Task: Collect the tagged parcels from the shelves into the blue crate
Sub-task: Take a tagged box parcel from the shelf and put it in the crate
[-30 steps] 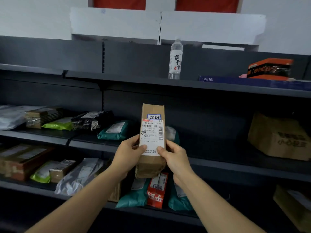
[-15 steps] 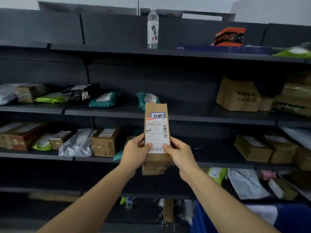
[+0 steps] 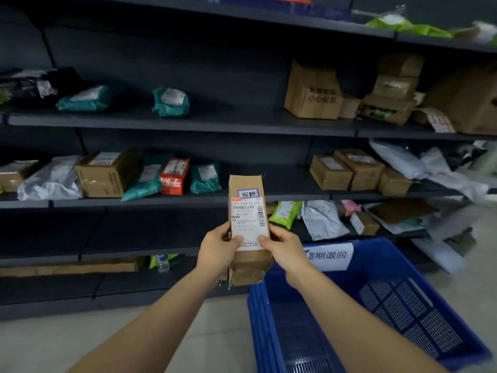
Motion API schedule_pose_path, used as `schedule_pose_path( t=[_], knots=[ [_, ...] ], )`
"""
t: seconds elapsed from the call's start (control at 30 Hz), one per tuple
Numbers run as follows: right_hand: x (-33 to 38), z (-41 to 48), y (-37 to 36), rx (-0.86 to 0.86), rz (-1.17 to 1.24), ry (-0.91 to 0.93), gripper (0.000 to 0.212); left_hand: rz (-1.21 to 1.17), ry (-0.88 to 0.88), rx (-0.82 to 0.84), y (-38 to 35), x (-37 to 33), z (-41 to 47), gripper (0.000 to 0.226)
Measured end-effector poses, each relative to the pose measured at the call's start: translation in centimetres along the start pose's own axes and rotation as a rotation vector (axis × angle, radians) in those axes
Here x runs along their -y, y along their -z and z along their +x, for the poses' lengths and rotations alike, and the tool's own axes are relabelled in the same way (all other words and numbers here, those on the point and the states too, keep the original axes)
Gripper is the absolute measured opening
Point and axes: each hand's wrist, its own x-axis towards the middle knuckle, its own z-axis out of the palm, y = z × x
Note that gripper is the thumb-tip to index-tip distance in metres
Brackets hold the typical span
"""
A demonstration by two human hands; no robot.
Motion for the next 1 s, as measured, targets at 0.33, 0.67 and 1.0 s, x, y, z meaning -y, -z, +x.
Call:
schedule_pose_path(
  t=[0.33, 0.67, 1.0],
  knots=[
    [-7.9, 2.7, 13.8, 0.002, -0.072, -0.120, 0.039, -0.008, 0.155, -0.021, -16.4, 4.7, -0.7, 0.038],
    [-16.4, 10.6, 19.6, 0.007, -0.082, -0.276, 0.041, 0.133, 0.301, 0.016, -25.1, 12.0, 4.8, 0.036],
    [-25.9, 20.5, 20.1, 0.052, -0.107, -0.417, 0.049, 0.259, 0.490, 0.016, -30.0, 21.8, 12.9, 0.042]
  ],
)
